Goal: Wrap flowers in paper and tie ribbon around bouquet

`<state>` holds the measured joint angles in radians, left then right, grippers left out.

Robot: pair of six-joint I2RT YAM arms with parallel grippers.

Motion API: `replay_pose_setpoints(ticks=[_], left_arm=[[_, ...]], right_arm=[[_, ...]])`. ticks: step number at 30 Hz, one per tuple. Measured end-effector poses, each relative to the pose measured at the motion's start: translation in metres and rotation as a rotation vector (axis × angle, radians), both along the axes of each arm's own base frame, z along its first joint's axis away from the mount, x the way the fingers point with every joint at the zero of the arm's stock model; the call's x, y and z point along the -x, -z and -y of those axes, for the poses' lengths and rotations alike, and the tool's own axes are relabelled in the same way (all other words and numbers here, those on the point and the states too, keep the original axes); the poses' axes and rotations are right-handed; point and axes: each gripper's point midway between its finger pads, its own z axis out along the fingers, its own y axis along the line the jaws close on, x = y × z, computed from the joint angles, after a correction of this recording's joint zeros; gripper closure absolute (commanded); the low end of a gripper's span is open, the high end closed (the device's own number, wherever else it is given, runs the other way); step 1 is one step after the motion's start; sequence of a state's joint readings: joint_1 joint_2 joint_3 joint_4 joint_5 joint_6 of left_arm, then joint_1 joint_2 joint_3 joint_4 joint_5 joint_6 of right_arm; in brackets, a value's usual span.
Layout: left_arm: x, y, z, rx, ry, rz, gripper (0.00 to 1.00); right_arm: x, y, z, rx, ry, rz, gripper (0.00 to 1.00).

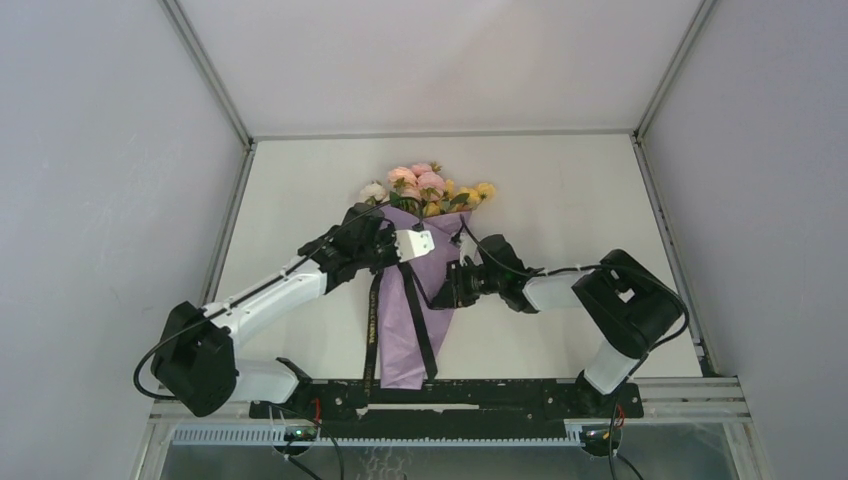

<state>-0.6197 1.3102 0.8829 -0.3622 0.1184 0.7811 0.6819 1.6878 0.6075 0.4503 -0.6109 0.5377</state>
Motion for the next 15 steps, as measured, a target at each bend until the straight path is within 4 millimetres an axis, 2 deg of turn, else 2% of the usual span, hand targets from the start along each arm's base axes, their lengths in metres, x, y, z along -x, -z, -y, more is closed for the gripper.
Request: replay_pose_setpoints(ticks=[3, 7, 11, 15], left_arm=[[-0.018, -0.007, 0.002, 0.030, -0.051, 0.097, 1.00], [-0.027, -0.002, 0.000, 0.035, -0.082, 0.155, 1.00], [-0.028, 0.004, 0.000, 0.047, -0.085, 0.179, 1.00], [-0.029, 0.004, 0.003, 0.059, -0.083, 0.191, 1.00]], right_arm=[[0.000, -0.020, 0.003, -0.037, -0.014, 0.028, 0.65], [-0.007, -0.052, 0.015, -0.093, -0.018, 0.082, 0.64], [-0.028, -0.074, 0.031, -0.095, 0.014, 0.124, 0.64], [-0.062, -0.099, 0.031, -0.097, 0.048, 0.185, 0.71]])
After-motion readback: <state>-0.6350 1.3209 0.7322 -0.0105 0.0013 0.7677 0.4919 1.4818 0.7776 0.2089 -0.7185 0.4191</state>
